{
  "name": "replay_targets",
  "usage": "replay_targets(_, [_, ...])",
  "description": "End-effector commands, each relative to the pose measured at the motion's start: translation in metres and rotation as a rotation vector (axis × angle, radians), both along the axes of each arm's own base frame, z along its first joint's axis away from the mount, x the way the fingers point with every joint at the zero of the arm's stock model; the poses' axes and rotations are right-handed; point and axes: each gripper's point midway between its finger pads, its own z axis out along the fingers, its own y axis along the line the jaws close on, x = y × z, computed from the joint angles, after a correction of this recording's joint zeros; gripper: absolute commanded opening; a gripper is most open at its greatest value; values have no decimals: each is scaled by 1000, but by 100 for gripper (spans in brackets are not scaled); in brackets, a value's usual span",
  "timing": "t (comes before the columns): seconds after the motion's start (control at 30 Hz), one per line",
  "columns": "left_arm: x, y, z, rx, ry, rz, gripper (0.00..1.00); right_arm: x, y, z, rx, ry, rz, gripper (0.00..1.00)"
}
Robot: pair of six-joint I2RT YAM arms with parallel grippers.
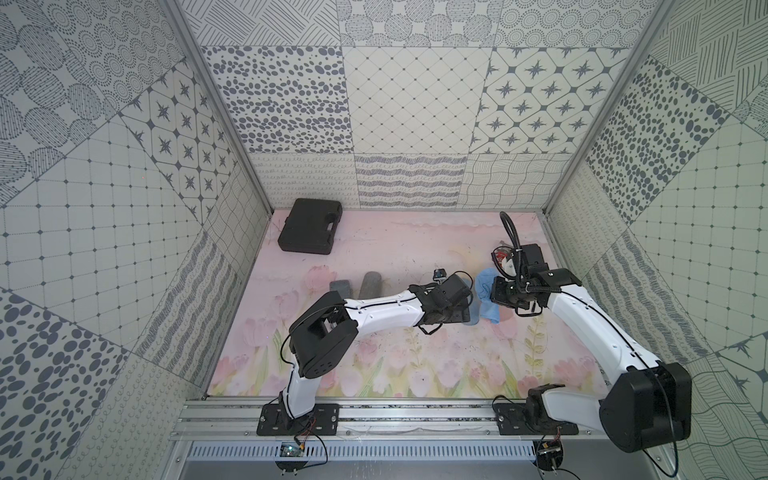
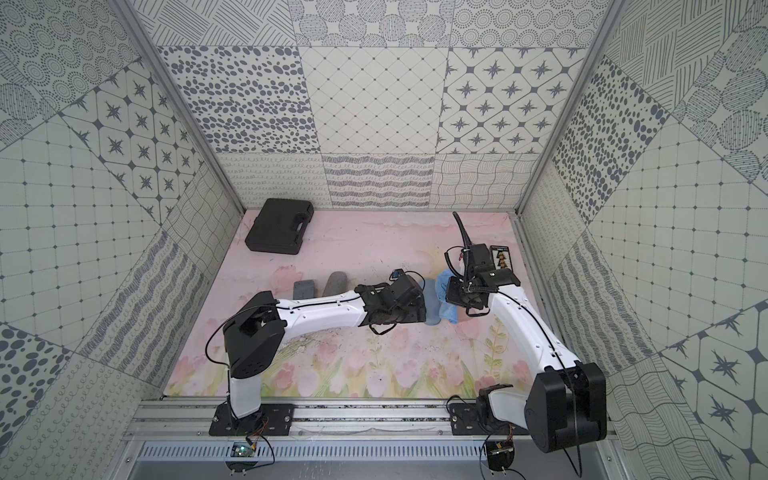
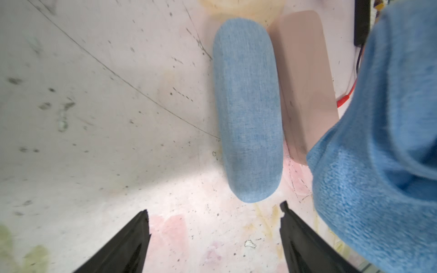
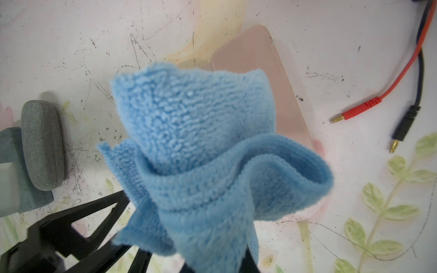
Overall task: Wipe the eyeglass case
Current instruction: Place the eyeglass case at the center of the board, then move the eyeglass case from the center of the board.
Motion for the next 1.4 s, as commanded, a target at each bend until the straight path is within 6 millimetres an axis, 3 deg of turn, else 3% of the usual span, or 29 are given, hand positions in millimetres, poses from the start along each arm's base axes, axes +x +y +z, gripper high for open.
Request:
replay_targets(0.0, [21, 61, 25, 315, -251, -15, 94, 17, 20, 13, 25, -60, 24, 0])
replay_targets(0.07, [29, 81, 36, 395, -333, 7, 99, 19, 31, 10, 22, -56, 38, 0])
replay_targets(0.23, [37, 118, 49, 490, -444, 43, 99, 22, 67, -2, 13, -22, 93, 0])
replay_targets(0.37, [41, 126, 40, 421, -398, -47, 94, 21, 102, -12, 10, 2, 149, 0])
replay_targets(0.53, [54, 167, 14, 343, -225, -23, 88, 18, 130, -27, 0, 42, 195, 0])
replay_targets(0.73, [69, 203, -6, 339, -112, -28, 89, 17, 127, -46, -66, 79, 214, 0])
replay_targets(0.93, [82, 228, -23, 336, -28, -5, 91, 17, 123, -51, -89, 85, 215, 0])
replay_targets(1.03, [88, 235, -27, 337, -16, 3, 91, 16, 122, -55, -98, 92, 218, 0])
replay_targets(1.37, [83, 247, -56, 361, 110, 4, 86, 18, 107, -65, -124, 123, 214, 0])
